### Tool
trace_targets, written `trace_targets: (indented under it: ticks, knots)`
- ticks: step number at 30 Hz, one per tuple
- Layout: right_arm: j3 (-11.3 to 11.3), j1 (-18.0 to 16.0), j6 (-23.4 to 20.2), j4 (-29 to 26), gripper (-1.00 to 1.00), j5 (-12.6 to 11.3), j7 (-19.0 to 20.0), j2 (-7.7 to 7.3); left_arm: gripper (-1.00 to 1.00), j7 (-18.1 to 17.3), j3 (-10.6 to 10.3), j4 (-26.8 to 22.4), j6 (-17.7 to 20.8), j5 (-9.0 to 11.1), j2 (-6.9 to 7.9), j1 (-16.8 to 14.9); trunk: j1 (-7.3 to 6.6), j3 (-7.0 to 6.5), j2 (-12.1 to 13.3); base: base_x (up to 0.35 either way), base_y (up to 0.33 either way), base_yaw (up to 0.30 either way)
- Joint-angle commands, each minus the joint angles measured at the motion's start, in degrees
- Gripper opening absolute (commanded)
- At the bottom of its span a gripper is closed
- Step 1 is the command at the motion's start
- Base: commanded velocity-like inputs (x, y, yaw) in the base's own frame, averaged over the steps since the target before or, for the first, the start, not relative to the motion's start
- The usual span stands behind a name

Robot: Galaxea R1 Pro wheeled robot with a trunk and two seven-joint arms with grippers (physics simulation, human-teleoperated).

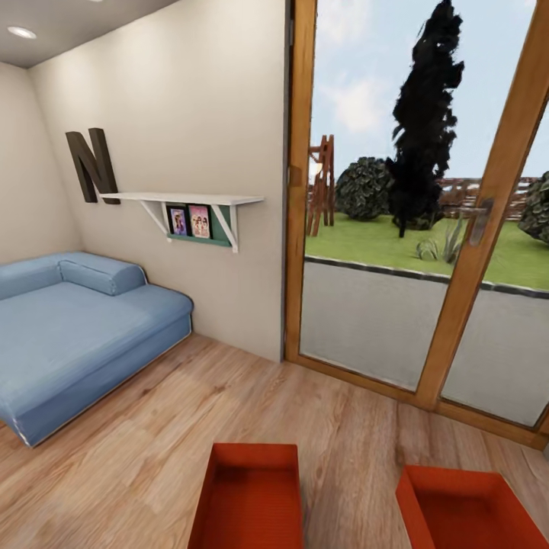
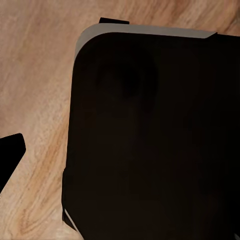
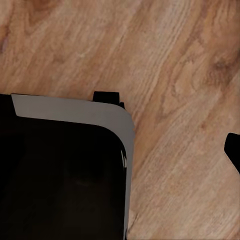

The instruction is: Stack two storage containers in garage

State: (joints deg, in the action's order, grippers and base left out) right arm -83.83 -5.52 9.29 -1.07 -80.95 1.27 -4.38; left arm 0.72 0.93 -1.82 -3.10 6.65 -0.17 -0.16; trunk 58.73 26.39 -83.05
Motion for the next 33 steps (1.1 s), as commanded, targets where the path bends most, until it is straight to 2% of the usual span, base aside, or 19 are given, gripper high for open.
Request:
trace_targets:
  ticks: [1,10,33]
  knots:
    - [-0.37,-0.02,0.13,-0.08,1.00,-0.58,0.13,-0.06,1.00,0.08,0.04,0.01,-0.13,0.47,-0.01,-0.02,0.00,0.06,-0.03,0.014,0.000,0.000]
    - [-0.37,-0.02,0.15,-0.08,1.00,-0.43,0.13,-0.05,1.00,0.08,0.05,0.01,-0.12,0.47,-0.02,-0.02,0.00,0.06,-0.03,0.002,0.141,0.000]
    - [-0.39,-0.02,0.15,0.01,1.00,-0.47,-0.12,-0.02,1.00,0.08,0.00,-0.02,-0.15,0.38,-0.09,-0.02,0.00,0.06,-0.03,0.007,0.003,0.000]
